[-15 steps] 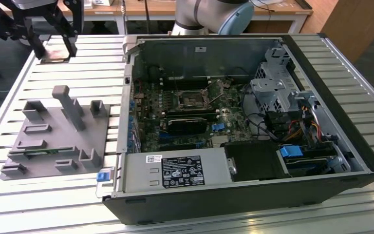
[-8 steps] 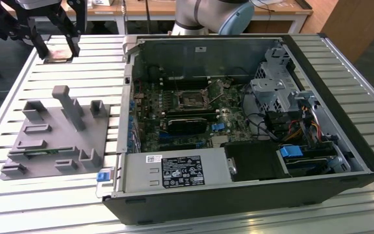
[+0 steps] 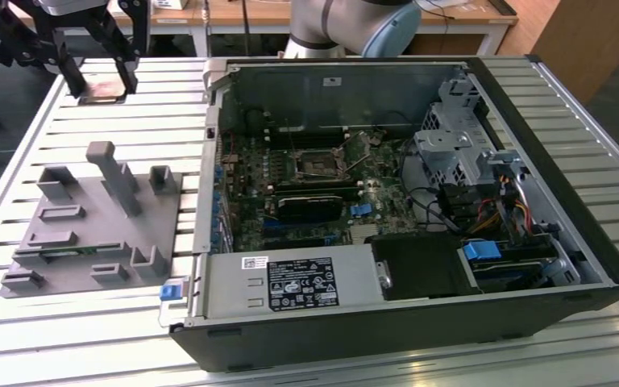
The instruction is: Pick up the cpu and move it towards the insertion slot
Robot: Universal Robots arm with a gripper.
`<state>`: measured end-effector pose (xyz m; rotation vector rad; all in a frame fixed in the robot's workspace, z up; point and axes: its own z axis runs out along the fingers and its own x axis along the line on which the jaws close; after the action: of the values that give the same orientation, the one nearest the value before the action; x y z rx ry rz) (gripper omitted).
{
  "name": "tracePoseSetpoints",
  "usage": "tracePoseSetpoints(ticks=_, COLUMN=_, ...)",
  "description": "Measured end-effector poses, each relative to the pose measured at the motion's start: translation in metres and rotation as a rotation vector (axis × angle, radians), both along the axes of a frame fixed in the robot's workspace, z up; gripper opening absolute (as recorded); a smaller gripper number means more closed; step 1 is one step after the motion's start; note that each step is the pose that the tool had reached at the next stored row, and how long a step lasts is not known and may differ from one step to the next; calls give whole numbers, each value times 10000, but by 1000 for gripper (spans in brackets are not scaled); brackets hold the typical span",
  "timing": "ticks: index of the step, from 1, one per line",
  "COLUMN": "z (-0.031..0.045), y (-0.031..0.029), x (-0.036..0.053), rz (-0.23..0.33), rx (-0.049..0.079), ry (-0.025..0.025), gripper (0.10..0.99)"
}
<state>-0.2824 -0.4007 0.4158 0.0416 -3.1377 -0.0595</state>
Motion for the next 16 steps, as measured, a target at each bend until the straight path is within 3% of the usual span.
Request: tracePoseSetpoints(ticks=16, z=0, y=0, x=100, rz=0, rx=0, ry=1, gripper=541)
